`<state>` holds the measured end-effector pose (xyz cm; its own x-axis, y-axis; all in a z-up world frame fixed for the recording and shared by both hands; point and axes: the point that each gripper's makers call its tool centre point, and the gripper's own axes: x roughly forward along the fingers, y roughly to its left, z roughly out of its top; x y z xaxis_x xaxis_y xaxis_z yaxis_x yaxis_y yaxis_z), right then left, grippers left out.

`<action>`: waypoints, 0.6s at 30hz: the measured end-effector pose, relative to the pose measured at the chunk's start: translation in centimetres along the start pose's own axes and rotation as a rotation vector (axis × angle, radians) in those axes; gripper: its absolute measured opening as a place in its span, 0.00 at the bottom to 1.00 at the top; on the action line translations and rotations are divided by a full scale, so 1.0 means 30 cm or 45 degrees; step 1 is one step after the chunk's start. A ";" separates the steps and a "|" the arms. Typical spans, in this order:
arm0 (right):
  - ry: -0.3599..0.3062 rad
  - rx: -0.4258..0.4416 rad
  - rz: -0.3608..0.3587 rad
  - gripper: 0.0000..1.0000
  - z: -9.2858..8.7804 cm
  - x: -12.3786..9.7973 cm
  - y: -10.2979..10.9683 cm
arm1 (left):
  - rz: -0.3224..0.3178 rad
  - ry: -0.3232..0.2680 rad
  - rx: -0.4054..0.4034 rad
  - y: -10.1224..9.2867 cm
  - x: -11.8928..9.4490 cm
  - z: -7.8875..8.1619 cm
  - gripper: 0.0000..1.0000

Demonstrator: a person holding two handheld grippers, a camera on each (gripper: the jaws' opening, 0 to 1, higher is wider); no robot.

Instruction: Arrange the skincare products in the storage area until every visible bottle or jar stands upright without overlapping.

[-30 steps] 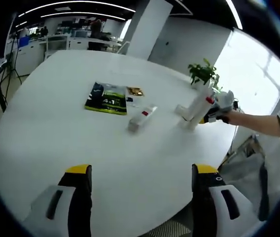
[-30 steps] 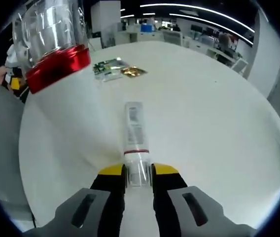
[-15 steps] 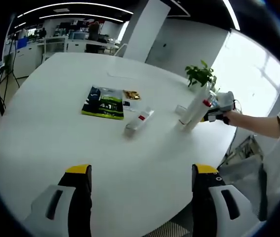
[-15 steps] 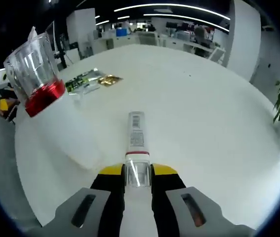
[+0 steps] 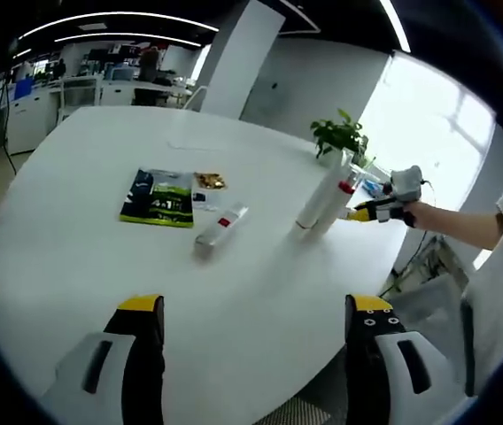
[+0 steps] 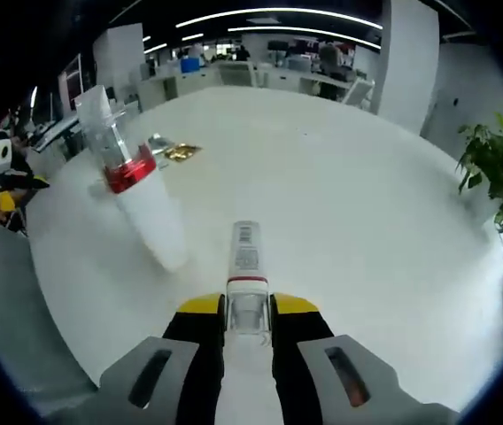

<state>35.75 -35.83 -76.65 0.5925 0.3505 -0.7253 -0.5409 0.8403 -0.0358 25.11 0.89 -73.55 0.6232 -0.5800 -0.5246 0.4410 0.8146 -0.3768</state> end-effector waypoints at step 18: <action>0.023 0.535 0.132 0.18 -0.105 -0.164 0.265 | -0.151 -0.098 0.183 -0.164 0.003 0.042 0.76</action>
<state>26.65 -32.18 -75.53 0.5352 0.4378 -0.7224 -0.3045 0.8977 0.3184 23.81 -3.17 -70.79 0.6064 -0.6746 -0.4209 0.5988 0.7357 -0.3166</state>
